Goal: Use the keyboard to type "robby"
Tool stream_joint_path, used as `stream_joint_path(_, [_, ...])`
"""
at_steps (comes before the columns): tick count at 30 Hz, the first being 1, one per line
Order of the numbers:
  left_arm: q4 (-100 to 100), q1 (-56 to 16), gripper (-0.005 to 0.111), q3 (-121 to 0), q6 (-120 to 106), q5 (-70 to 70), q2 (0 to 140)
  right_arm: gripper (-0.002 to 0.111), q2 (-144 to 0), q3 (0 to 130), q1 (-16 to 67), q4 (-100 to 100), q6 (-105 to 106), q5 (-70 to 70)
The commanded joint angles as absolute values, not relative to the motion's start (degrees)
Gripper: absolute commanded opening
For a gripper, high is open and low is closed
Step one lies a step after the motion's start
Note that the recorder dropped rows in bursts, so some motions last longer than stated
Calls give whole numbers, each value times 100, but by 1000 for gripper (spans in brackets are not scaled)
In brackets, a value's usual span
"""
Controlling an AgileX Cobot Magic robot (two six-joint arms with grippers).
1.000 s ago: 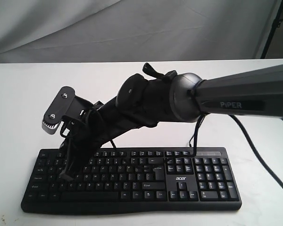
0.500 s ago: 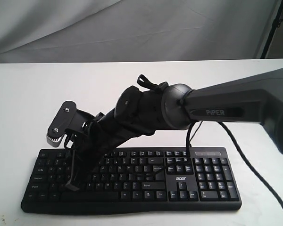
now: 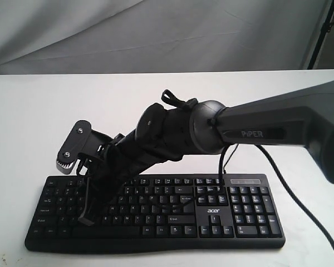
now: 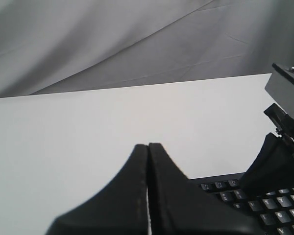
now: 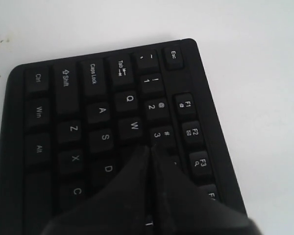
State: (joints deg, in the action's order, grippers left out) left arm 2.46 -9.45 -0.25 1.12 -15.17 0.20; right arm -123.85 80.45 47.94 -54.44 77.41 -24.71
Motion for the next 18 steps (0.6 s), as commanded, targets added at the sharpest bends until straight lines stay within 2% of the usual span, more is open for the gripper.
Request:
stream_joint_path(1, [274, -982, 0, 0, 128, -1486, 0, 0, -12402, 8076, 4805, -5455, 7712, -2450])
stream_joint_path(18, [274, -982, 0, 0, 128, -1486, 0, 0, -12505, 8076, 4805, -5440, 7712, -2440])
